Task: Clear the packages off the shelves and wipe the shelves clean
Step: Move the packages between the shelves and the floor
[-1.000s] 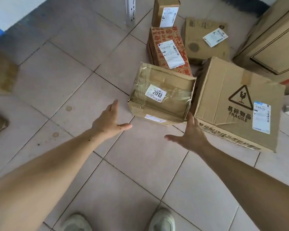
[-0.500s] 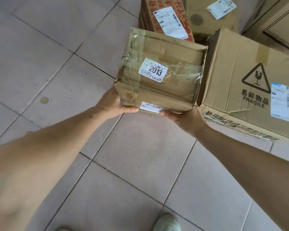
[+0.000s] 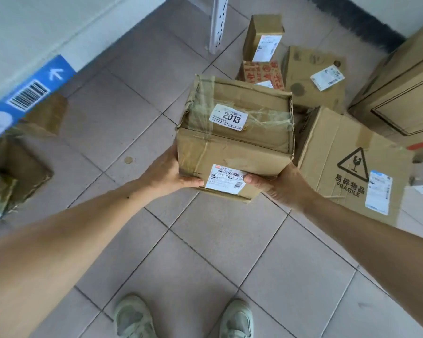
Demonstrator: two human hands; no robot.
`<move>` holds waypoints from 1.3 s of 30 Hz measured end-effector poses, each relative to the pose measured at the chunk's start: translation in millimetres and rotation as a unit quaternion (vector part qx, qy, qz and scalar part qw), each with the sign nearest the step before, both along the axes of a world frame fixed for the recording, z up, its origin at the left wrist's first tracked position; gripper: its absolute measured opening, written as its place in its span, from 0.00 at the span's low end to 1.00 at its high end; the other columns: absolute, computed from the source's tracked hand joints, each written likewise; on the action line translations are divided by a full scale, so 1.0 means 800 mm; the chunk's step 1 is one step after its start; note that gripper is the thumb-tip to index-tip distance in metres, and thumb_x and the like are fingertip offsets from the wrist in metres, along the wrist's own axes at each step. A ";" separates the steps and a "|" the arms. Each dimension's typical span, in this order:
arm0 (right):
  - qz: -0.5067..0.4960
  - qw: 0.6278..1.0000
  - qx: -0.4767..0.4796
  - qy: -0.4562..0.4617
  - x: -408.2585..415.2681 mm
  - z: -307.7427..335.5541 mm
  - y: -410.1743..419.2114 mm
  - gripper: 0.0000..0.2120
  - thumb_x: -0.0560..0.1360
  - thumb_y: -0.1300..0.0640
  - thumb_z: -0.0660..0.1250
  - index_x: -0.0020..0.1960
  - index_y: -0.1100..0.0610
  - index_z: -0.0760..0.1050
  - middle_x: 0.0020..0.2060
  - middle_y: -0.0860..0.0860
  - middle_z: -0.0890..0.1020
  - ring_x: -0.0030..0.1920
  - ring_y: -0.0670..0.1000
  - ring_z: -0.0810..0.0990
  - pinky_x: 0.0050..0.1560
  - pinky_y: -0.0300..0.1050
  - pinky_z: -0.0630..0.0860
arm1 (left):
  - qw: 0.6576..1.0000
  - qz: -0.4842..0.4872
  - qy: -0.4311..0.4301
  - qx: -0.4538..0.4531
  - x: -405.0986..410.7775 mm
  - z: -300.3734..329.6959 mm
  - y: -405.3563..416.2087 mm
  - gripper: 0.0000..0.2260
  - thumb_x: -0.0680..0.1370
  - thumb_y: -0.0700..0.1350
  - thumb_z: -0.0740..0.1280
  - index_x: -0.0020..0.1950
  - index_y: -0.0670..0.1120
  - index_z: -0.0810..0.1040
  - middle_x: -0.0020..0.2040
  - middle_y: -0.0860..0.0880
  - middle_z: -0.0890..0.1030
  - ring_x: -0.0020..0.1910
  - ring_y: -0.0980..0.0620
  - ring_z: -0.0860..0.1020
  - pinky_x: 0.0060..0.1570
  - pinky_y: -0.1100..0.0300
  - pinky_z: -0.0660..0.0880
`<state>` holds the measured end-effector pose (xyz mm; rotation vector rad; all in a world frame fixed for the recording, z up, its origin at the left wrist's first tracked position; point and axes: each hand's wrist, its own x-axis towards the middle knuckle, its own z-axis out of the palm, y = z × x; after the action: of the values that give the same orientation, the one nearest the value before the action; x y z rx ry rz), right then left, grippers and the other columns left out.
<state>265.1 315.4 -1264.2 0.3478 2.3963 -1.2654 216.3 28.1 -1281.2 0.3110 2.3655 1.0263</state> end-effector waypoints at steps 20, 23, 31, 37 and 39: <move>0.278 0.958 -0.047 0.048 -0.045 0.341 -0.204 0.56 0.51 0.24 0.75 0.73 0.48 0.66 0.57 0.36 0.80 0.56 0.32 0.77 0.55 0.30 0.74 | 0.964 0.254 0.048 0.053 0.140 0.316 -0.191 0.49 0.61 0.57 0.81 0.77 0.50 0.60 0.62 0.59 0.78 0.60 0.60 0.77 0.58 0.62 0.74; 0.320 0.946 -0.031 0.045 -0.039 0.364 -0.262 0.57 0.51 0.23 0.75 0.72 0.50 0.67 0.57 0.41 0.82 0.58 0.43 0.81 0.61 0.48 0.77 | 0.950 0.301 0.077 0.016 0.176 0.347 -0.235 0.49 0.61 0.58 0.81 0.77 0.54 0.60 0.60 0.61 0.78 0.59 0.55 0.77 0.57 0.56 0.74; 0.397 0.914 -0.066 0.056 0.021 0.412 -0.434 0.49 0.56 0.28 0.78 0.70 0.48 0.70 0.58 0.42 0.83 0.60 0.47 0.81 0.63 0.57 0.76 | 0.911 0.402 0.089 -0.018 0.286 0.410 -0.373 0.49 0.64 0.52 0.81 0.77 0.55 0.56 0.56 0.61 0.77 0.57 0.53 0.78 0.53 0.59 0.73; 0.414 0.902 -0.097 0.078 0.100 0.434 -0.580 0.47 0.58 0.32 0.78 0.70 0.52 0.70 0.58 0.45 0.83 0.60 0.47 0.81 0.63 0.54 0.77 | 0.887 0.449 0.096 -0.042 0.381 0.438 -0.496 0.49 0.65 0.53 0.81 0.78 0.54 0.54 0.51 0.63 0.75 0.53 0.53 0.76 0.46 0.62 0.69; 0.424 0.898 -0.083 0.085 0.123 0.430 -0.627 0.50 0.54 0.26 0.76 0.70 0.47 0.69 0.58 0.43 0.83 0.59 0.48 0.81 0.62 0.55 0.78 | 0.882 0.458 0.097 -0.052 0.414 0.441 -0.539 0.49 0.65 0.53 0.80 0.77 0.54 0.54 0.46 0.68 0.70 0.47 0.58 0.73 0.41 0.66 0.68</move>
<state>363.1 -186.6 -920.3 -0.8133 2.1199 -1.0633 547.8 -403.1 -928.8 -0.8790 2.7693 1.2748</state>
